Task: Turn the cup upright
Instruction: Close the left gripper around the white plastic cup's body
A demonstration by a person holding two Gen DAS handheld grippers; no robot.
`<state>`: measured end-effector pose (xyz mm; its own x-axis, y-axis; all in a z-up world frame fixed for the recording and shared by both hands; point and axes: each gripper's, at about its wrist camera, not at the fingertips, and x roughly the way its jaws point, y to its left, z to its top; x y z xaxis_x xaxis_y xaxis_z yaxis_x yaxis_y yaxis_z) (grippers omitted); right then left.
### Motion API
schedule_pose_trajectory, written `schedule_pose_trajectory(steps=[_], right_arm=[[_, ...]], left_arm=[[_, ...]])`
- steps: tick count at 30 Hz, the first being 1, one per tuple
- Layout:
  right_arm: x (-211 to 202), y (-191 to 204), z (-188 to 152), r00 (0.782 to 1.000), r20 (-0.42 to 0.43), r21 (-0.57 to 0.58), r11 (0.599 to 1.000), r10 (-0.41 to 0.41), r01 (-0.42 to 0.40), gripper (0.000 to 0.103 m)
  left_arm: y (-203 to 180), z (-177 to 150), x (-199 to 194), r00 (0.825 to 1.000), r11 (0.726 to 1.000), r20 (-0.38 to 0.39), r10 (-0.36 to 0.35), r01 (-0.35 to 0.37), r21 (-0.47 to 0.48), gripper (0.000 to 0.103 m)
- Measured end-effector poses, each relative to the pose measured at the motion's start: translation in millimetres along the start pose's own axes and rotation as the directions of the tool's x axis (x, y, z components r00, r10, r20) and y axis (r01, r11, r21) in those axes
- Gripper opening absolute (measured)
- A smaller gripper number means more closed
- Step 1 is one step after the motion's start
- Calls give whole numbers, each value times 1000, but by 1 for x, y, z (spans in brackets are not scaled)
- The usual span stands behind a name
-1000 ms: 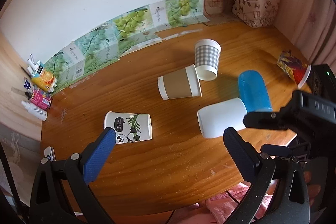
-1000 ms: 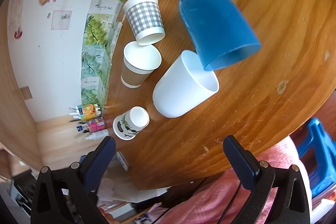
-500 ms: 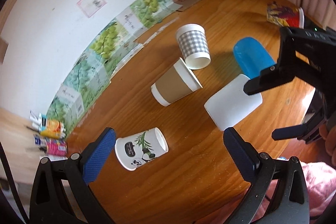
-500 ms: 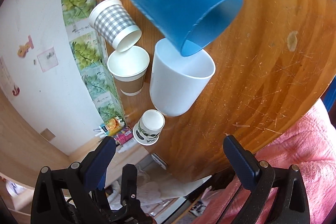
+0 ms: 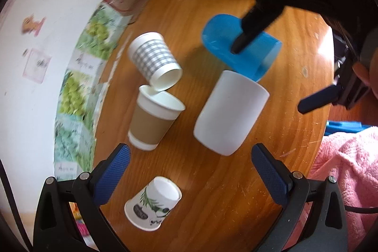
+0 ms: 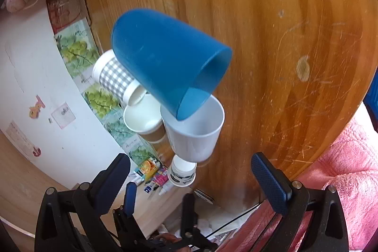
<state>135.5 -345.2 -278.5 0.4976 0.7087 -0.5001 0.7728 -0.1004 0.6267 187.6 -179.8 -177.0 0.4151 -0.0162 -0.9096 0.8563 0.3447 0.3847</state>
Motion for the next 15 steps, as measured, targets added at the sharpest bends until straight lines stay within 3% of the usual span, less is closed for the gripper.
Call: schedule_pose_trajectory(steps=[7, 15], right_arm=[[-10, -2, 8, 999, 49, 26, 1000, 8, -10, 102], [-17, -3, 15, 997, 80, 51, 999, -13, 9, 102]], left_arm=[[-19, 17, 16, 997, 988, -16, -81, 82, 132, 102], [-33, 38, 36, 984, 964, -52, -172, 179, 199, 102]])
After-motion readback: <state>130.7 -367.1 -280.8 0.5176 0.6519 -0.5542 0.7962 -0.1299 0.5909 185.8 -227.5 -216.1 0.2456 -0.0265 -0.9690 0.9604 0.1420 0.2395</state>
